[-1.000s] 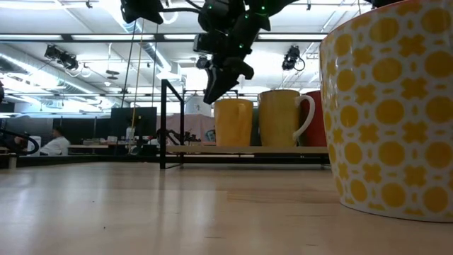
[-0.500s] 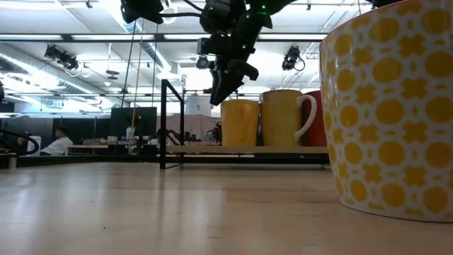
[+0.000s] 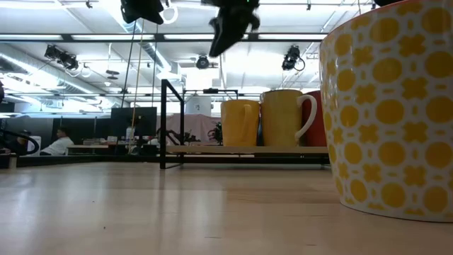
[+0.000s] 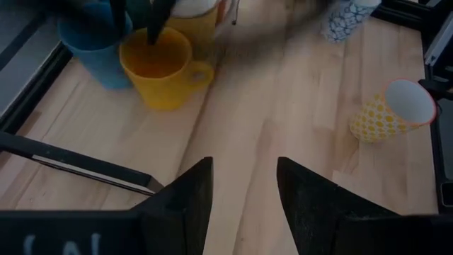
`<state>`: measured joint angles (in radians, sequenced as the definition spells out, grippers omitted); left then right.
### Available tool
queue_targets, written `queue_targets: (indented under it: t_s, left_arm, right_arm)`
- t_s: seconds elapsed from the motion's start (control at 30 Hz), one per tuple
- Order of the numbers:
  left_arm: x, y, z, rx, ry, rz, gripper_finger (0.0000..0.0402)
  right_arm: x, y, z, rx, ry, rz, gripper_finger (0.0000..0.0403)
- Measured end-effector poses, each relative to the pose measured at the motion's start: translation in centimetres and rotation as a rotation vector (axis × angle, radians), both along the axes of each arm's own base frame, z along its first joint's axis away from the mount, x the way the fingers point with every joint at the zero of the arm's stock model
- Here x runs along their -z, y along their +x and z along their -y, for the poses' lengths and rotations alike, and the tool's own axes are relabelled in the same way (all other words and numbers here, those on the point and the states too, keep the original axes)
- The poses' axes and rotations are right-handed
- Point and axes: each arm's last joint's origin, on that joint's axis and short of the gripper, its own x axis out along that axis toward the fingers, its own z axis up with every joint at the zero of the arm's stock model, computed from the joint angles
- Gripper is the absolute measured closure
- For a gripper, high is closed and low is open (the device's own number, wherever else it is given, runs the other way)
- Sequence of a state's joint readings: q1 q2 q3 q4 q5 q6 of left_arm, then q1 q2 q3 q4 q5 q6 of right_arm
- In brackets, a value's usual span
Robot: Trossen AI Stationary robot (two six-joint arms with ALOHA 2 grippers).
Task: Place coffee mugs
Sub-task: Put the blue cup on the shelf
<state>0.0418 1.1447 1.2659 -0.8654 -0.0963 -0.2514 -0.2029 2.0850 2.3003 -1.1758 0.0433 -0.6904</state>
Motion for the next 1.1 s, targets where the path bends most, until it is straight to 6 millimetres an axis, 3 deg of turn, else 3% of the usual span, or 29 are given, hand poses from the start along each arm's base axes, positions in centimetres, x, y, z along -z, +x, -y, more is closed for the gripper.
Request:
queue_targets:
  t_s: [0.17,0.43,0.7,0.83,1.1]
  left_arm:
    - [0.0,0.0,0.0,0.001,0.000,0.000,0.0237]
    - [0.0,0.0,0.0,0.001,0.001,0.000,0.0237]
    - [0.0,0.0,0.0,0.000,0.001,0.001,0.0237]
    - [0.0,0.0,0.0,0.000,0.001,0.001,0.0237]
    - [0.0,0.0,0.0,0.001,0.002,0.001,0.0237]
  right_arm:
    - [-2.7,-2.5,-1.1,0.107,0.081,0.019,0.0301]
    - [-6.9,-8.9,-2.8,0.368,0.297,-0.012,0.0301]
    - [-9.9,-14.3,-6.2,0.494,0.497,0.028,0.0301]
    - [-9.5,-17.0,-8.3,0.577,0.511,0.015,0.0301]
    - [-4.8,-23.5,-11.0,0.858,0.583,-0.092,0.0301]
